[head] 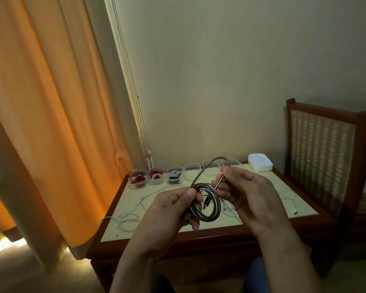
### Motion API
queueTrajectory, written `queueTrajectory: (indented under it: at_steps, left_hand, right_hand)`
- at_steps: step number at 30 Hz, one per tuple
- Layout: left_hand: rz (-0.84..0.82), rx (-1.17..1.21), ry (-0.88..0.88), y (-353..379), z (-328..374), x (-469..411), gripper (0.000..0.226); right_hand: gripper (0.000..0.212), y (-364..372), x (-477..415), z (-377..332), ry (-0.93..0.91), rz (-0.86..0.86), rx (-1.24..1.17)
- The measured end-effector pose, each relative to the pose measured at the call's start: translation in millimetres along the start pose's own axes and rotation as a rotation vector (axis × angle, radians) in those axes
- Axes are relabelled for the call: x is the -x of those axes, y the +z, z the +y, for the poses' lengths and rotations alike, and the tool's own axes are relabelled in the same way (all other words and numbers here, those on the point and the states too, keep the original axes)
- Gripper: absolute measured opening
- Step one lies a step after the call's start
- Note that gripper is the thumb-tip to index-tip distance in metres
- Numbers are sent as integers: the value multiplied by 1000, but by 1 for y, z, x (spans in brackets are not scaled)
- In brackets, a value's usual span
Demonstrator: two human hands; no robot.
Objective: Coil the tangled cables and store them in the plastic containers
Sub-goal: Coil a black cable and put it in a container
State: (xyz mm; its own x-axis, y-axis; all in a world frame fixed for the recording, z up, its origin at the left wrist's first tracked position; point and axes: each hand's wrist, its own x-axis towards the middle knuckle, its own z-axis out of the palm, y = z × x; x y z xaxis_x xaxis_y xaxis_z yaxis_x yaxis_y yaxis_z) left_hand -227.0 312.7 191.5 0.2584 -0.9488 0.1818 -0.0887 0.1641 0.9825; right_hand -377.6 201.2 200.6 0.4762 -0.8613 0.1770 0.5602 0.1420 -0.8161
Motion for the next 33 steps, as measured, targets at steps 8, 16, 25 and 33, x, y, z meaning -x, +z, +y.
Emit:
queueTrajectory:
  at_steps: [8,16,25,33]
  left_hand:
    - [128,15,45,13,-7,8,38]
    - [271,-14,143,24,3,4,40]
    - [308,-105,230,29,18,2,36]
    - [397,-88,196,23,21,0,30]
  right_hand:
    - [23,-6,17,17,76,-42,122]
    - [38,7,31,8,10,-167,262]
    - [21,22,53,1,-125,-123,623]
    - [25,-3,42,-5,-550,109,1116]
